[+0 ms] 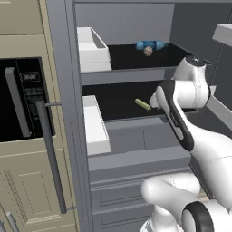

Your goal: Pick the egg and butter from the fridge and place them by the bowl for mixing.

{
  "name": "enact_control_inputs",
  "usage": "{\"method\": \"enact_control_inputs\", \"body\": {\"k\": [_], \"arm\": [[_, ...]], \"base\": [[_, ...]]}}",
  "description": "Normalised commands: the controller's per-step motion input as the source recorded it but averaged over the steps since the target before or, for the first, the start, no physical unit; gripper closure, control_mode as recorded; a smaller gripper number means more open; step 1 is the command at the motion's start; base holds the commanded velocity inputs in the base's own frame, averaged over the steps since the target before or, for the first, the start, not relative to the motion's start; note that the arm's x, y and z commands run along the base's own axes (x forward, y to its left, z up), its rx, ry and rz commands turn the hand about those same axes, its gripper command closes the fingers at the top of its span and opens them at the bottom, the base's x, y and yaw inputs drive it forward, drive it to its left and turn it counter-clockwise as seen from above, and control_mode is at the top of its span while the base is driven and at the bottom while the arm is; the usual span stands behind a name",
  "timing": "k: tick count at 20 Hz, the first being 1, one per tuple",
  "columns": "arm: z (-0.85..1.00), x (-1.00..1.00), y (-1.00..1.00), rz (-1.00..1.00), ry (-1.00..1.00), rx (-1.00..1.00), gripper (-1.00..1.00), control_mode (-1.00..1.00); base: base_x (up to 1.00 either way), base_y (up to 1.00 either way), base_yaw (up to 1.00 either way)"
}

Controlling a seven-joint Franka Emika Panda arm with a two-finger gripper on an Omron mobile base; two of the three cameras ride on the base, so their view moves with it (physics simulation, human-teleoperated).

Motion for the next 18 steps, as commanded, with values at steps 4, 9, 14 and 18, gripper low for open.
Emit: {"method": "enact_control_inputs", "body": {"k": [4, 9, 14, 18], "arm": [[0.00, 0.00, 0.00, 0.00, -0.14, 0.00, -1.00, -1.00], [-0.01, 0.00, 0.00, 0.00, -0.05, 0.00, -1.00, -1.00], [-0.01, 0.10, 0.00, 0.00, -0.03, 0.00, -1.00, -1.00], [-0.04, 0.23, 0.00, 0.00, -0.01, 0.00, -1.00, -1.00]], "base": [[0.00, 0.00, 0.00], [0.00, 0.00, 0.00], [0.00, 0.00, 0.00], [0.00, 0.00, 0.00]]}}
